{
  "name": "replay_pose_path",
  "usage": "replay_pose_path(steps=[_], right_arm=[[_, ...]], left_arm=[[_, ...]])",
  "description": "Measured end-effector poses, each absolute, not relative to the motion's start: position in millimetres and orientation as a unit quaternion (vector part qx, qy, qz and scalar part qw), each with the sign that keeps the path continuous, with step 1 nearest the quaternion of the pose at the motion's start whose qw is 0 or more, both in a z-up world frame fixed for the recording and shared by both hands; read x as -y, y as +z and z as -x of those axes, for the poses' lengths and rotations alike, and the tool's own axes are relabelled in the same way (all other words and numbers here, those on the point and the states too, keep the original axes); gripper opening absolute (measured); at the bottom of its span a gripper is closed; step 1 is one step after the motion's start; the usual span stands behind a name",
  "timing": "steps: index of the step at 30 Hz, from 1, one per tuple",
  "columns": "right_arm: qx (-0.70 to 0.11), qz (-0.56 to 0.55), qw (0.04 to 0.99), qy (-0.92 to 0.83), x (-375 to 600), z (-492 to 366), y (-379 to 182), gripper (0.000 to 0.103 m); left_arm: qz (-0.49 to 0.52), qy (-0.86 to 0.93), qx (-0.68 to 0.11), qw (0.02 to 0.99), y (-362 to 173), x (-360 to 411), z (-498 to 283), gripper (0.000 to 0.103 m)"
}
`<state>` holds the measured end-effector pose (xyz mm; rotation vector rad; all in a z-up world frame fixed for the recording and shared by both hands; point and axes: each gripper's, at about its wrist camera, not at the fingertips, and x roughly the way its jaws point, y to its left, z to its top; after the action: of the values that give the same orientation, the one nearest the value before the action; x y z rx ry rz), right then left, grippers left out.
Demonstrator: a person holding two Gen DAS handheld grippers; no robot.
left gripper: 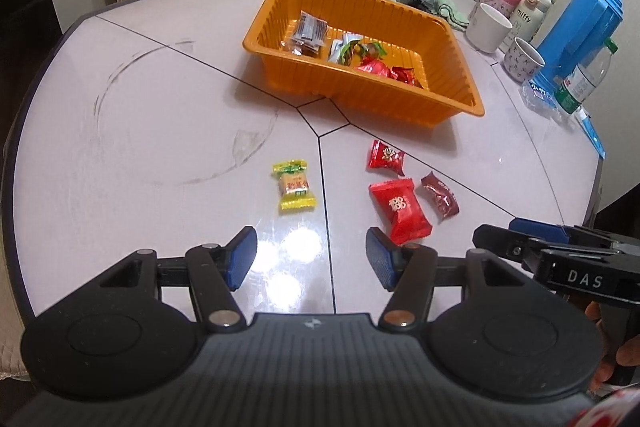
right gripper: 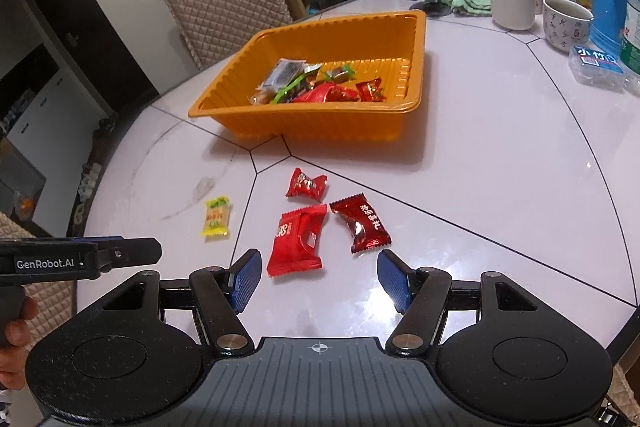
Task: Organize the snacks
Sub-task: 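Move both tools back toward the red candies on the table, then grasp the dark red wrapped candy with the right tool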
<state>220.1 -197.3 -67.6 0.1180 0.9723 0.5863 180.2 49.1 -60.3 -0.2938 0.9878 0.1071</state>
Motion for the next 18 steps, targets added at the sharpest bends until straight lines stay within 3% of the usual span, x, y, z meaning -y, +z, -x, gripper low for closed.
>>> replay_pose_path(steps=[18], right_arm=[[-0.447, -0.012, 0.847, 0.287, 200.2, -248.5, -95.9, 0.063]], left_arm=[[0.131, 0.063, -0.480, 0.865, -74.9, -56.5, -191.9, 0.057]])
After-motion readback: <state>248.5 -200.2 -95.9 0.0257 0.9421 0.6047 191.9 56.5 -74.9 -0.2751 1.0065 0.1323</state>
